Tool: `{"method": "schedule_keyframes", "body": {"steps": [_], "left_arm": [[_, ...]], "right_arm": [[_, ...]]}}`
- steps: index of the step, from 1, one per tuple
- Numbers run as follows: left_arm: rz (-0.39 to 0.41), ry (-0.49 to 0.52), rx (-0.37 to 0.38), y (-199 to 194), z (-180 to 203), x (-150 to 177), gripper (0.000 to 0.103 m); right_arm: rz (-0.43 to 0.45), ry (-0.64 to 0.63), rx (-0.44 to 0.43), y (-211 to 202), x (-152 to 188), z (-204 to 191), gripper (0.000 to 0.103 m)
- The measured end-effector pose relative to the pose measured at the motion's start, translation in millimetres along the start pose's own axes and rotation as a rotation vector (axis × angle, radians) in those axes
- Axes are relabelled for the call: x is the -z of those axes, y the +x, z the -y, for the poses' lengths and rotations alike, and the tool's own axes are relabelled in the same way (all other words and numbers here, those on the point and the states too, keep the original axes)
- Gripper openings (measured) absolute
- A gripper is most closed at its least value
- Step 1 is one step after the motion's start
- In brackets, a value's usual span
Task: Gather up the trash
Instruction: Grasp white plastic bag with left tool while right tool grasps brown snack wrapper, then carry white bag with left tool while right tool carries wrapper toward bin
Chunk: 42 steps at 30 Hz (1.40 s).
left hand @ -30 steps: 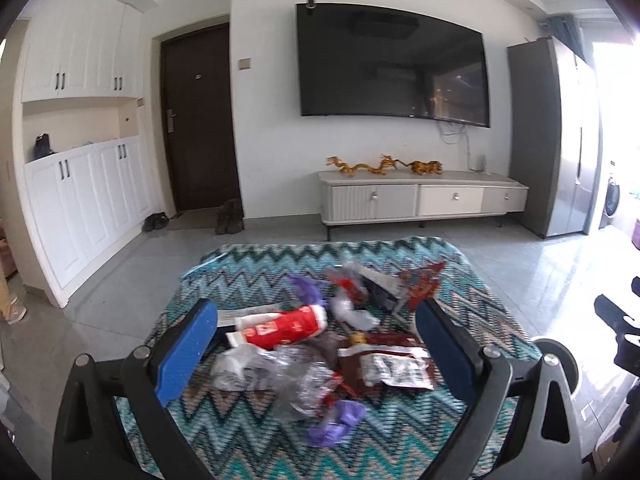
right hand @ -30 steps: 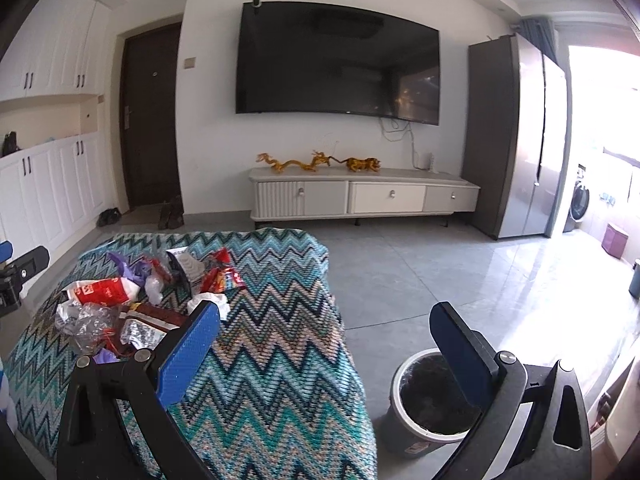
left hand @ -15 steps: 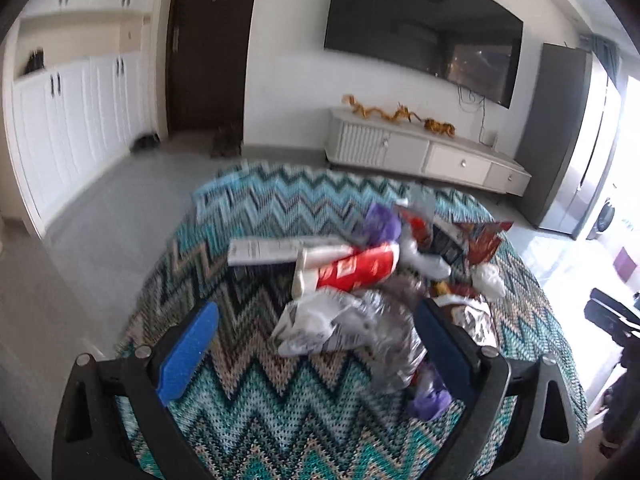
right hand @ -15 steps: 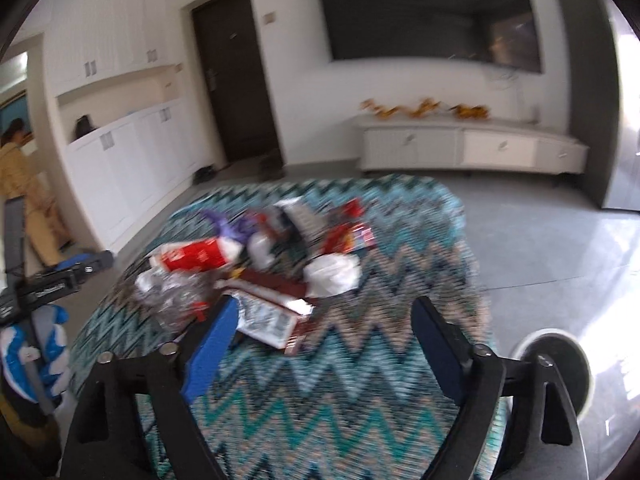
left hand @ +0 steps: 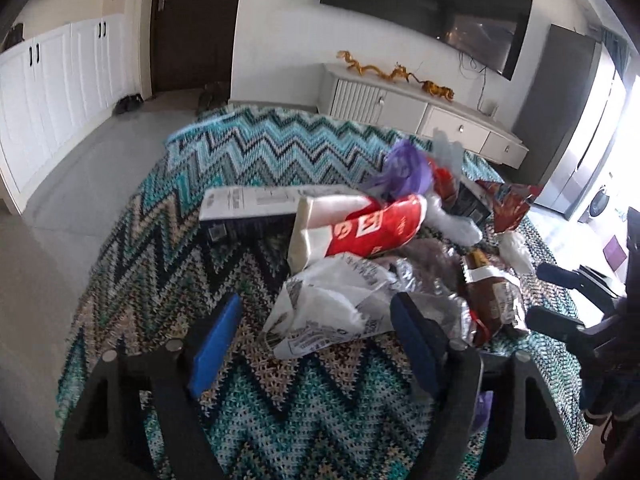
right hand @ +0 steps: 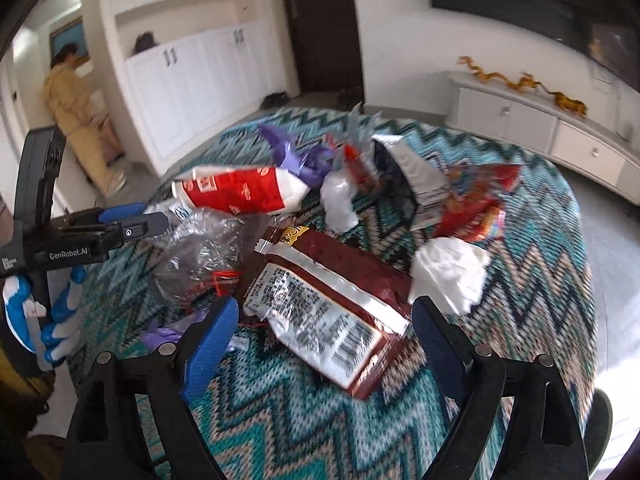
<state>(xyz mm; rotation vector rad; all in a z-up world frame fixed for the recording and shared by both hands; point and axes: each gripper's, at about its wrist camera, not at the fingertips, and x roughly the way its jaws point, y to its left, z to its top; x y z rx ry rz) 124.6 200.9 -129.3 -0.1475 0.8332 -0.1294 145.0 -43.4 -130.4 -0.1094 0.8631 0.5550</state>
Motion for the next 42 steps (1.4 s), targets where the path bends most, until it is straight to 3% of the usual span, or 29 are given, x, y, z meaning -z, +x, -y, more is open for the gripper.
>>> {"method": "schedule_keyframes", "body": {"steps": [8,10,13,15,20,21,24,35,42], "left_arm": [[-0.046,-0.014,0.027,17.4,-1.9,6.6,0.041],[-0.049,-0.011,0.032,18.1,-0.6,8.7,0.04],[-0.048,-0.006,0.039,16.9,1.4,12.0,0.031],[-0.043,-0.009,0.04,14.9,2.3,13.5,0.03],[-0.028,-0.005,0.047,2.9,5.6,17.6,0.026],[-0.023,-0.003,0.048,-1.1,6.6,17.5,0.026],[-0.002,-0.001,0.045,-15.7,7.2,18.4,0.025],[0.072,0.001,-0.013,-69.2,9.5,25.4,0.025],[0.112,-0.029,-0.097,-98.4,1.4,25.2,0.025]], "right_arm": [[-0.076,-0.118,-0.029,29.5,-6.7,0.4,0.093],[-0.093,-0.142,-0.023,37.3,-6.4,-2.5,0.092],[-0.114,-0.163,-0.019,44.9,-4.9,-3.1,0.082],[-0.117,-0.173,-0.02,44.1,-2.2,-4.2,0.069],[-0.101,-0.164,-0.035,32.0,1.5,-8.1,0.05],[-0.093,-0.157,-0.043,27.3,3.4,-10.3,0.039],[-0.07,-0.126,-0.062,14.0,11.4,-18.7,0.033],[0.06,0.029,-0.177,-54.8,38.8,-8.2,0.032],[0.129,0.104,-0.197,-88.1,59.8,11.8,0.032]]}}
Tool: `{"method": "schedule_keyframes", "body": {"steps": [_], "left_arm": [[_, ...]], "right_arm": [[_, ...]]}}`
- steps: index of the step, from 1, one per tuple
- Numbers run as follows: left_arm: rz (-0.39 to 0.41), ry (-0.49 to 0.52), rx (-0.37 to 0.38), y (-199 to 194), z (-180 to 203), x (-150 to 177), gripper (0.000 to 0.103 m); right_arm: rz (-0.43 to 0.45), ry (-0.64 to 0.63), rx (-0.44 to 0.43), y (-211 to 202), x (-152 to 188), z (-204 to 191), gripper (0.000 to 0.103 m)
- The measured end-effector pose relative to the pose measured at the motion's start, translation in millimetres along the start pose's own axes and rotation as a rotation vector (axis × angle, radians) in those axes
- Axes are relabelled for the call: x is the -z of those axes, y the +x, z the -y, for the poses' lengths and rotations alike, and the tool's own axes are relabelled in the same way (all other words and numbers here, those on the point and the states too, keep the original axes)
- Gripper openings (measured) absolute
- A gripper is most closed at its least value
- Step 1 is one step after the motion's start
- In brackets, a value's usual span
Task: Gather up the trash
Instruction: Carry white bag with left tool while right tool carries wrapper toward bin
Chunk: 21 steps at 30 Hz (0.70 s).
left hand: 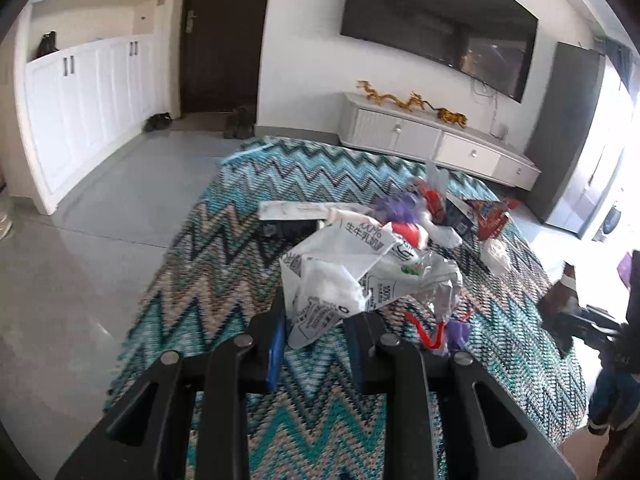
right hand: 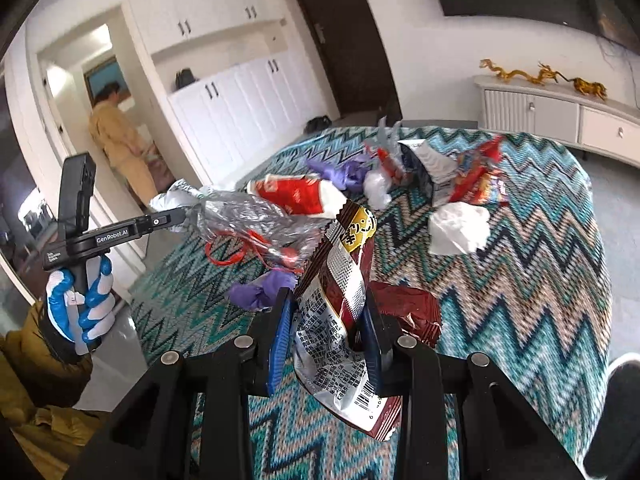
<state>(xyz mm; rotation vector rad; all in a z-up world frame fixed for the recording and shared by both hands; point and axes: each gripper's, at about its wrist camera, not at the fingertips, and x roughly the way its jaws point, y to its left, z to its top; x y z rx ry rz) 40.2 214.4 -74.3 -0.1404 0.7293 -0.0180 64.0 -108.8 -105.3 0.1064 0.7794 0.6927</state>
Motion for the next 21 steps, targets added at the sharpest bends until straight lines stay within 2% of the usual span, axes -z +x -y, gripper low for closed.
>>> {"method": "schedule_keyframes", "body": {"steps": [7,13,19,21], "left_arm": [[0.043,0.07,-0.015,-22.1,15.8,-2.4,0.025],[-0.003,0.062,-0.055,-7.1,10.7,5.9,0.025],[-0.05,0.04,-0.175,5.5,-20.5,23.8,0.025],[-0.053,0.042,-0.248,6.0,-32.6,29.1,0.025]], "right_arm": [[0.032,0.054,0.018,-18.0,17.5,19.0,0.032],[0.059,0.073,0.036,-33.4,22.3,25.8,0.032],[0.069,0.075,0.049,-40.7,21.7,26.8,0.032],[0.069,0.075,0.046,-38.9,21.2,26.3,0.032]]}}
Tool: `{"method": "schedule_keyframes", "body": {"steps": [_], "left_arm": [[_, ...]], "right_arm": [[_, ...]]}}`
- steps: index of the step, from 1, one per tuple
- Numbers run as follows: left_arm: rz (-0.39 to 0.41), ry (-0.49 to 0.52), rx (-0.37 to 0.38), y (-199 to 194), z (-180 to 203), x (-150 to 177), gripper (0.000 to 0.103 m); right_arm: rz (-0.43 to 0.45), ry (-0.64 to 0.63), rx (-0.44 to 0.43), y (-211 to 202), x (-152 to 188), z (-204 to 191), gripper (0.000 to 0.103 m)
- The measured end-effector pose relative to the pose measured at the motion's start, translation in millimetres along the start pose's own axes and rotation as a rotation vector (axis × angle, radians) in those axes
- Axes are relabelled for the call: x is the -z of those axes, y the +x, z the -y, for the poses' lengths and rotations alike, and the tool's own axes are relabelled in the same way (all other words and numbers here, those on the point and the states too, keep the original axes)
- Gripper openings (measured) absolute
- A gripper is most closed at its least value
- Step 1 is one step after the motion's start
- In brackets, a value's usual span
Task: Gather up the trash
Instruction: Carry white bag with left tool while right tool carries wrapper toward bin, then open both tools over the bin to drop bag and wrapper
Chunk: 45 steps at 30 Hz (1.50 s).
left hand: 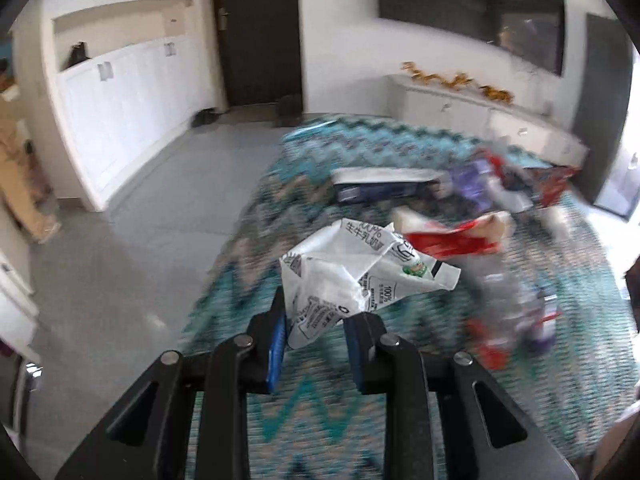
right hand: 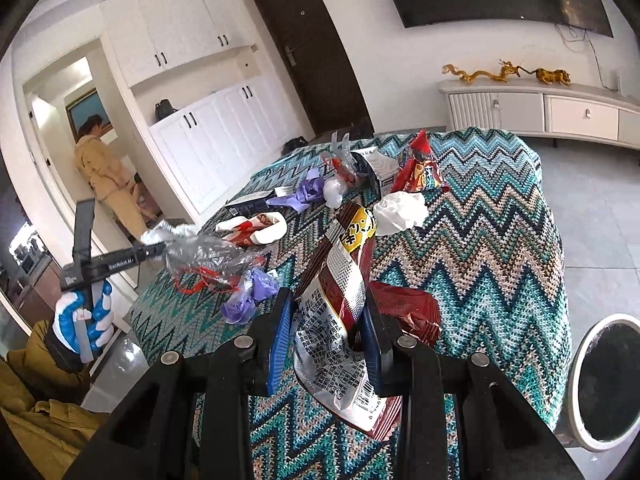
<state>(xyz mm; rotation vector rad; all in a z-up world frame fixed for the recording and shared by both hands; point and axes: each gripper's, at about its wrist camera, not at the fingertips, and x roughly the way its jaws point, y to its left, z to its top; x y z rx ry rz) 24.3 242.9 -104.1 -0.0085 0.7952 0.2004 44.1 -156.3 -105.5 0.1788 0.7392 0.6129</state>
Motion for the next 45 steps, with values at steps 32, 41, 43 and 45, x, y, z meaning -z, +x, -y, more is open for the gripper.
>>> {"method": "schedule_keyframes", "body": {"steps": [32,41,43,45], "left_arm": [[-0.04,0.426,0.613,-39.5,382.1,-92.0,0.025],[-0.238,0.508,0.727,12.8,557.8,-58.0,0.027],[-0.267,0.515,0.729,20.1,579.1,-47.8,0.027],[-0.304,0.514,0.733,32.7,602.3,-37.6,0.027]], "right_arm": [[0.245,0.351,0.303,-142.3,48.8,219.1,0.035],[0.225,0.58,0.35,-135.4,90.2,332.7,0.038],[0.215,0.632,0.351,-126.8,102.7,348.4,0.039],[0.196,0.679,0.364,-116.2,114.2,363.1,0.044]]}}
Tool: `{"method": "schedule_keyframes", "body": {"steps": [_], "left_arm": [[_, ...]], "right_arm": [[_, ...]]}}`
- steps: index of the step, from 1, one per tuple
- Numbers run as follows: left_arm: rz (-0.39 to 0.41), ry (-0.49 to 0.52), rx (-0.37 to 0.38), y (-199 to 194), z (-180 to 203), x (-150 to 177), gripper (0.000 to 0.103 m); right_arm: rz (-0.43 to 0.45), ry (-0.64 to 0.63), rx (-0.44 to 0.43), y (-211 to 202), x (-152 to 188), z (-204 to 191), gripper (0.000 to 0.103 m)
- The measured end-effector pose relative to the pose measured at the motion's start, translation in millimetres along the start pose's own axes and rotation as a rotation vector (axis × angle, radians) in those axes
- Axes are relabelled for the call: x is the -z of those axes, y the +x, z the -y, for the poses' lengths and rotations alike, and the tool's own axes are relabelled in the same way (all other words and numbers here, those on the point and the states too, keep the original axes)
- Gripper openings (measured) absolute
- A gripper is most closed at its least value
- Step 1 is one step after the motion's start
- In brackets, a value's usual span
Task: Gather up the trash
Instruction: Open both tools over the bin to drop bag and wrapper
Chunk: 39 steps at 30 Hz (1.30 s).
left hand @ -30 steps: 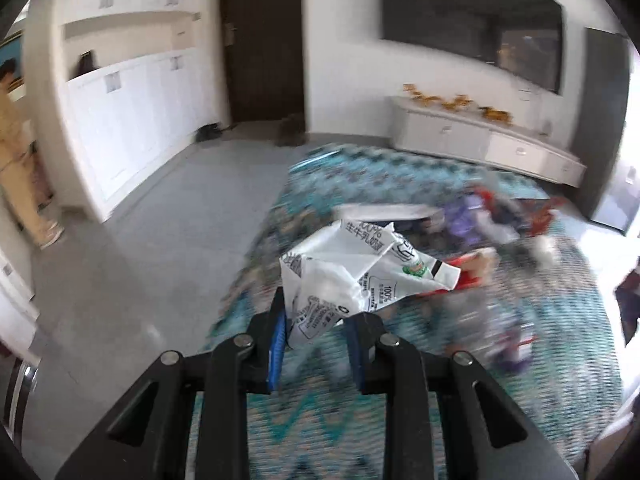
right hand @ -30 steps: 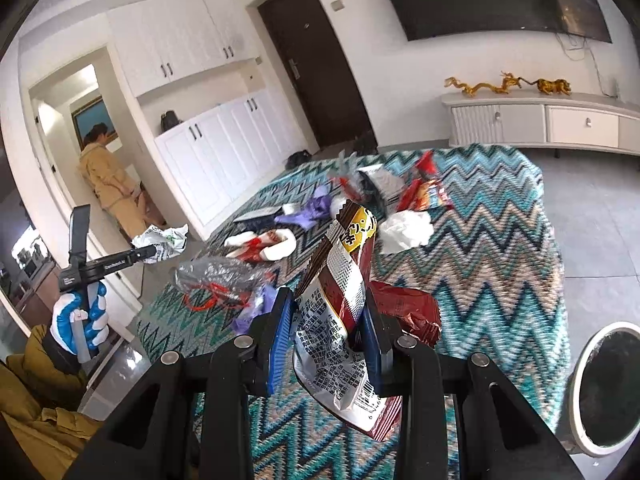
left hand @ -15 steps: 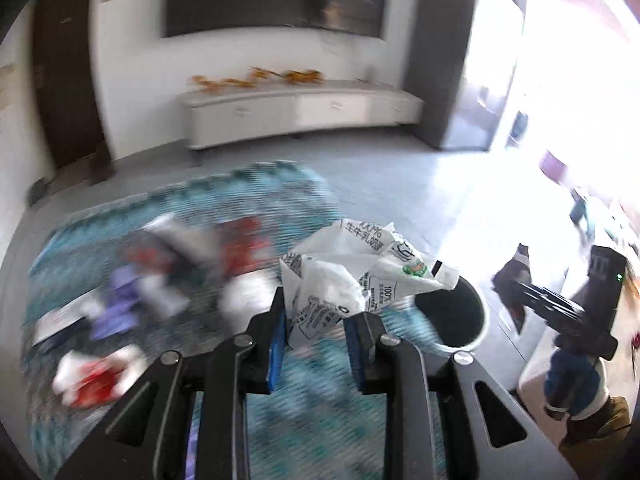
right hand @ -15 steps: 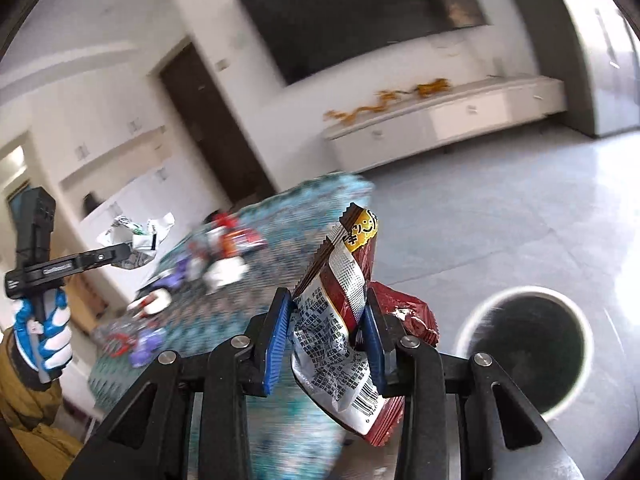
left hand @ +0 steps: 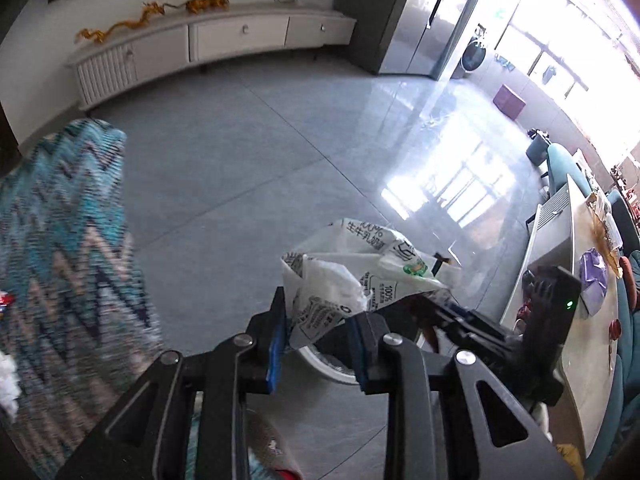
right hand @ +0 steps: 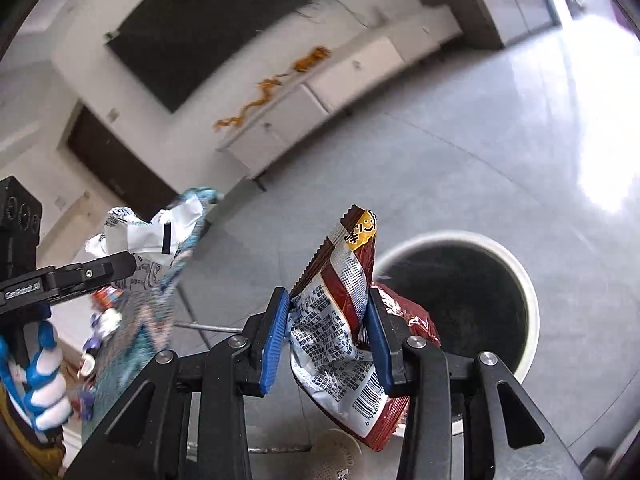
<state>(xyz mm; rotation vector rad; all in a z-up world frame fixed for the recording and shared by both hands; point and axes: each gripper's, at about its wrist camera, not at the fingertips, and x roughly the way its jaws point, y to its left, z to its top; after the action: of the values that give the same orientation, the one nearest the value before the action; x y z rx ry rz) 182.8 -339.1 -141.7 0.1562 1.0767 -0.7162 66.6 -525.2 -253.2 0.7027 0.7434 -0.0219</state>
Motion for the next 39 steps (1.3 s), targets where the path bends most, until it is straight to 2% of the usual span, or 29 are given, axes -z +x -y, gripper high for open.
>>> {"method": "schedule_keyframes", "body": {"steps": [3,6,8,10,16,21,27,32,39], "left_arm": [[-0.046,-0.022,0.043,29.6,10.6,-2.1,0.028],[-0.095,-0.038,0.095,52.2,18.0,-2.4,0.034],[-0.111,-0.044,0.119,58.7,21.7,-1.7,0.047],[-0.113,-0.051,0.142,58.6,23.6,0.0,0.054],[-0.073,-0.025,0.141,30.5,20.7,4.3,0.054],[0.011,0.003,0.106,-14.7,14.7,9.6,0.054],[0.188,0.01,0.051,-84.3,4.0,22.8,0.054],[0.279,0.032,0.004,-145.2,-9.7,39.2,0.054],[0.427,-0.004,-0.071,-238.1,-53.2,79.7,0.054]], "right_arm": [[-0.026,0.037,0.042,15.4,4.7,16.2,0.051],[-0.041,0.057,0.072,24.4,10.5,24.1,0.055],[-0.048,0.064,0.089,27.0,14.2,26.6,0.055],[-0.05,0.07,0.095,27.9,17.7,27.2,0.057],[-0.046,0.058,0.125,28.1,15.5,19.6,0.061],[-0.022,0.045,0.116,13.8,10.7,8.8,0.061],[0.045,-0.005,0.084,-22.4,6.6,-28.2,0.065],[0.144,-0.088,0.051,-65.9,1.7,-90.6,0.072],[0.255,-0.236,-0.037,-112.8,5.3,-194.8,0.083]]}}
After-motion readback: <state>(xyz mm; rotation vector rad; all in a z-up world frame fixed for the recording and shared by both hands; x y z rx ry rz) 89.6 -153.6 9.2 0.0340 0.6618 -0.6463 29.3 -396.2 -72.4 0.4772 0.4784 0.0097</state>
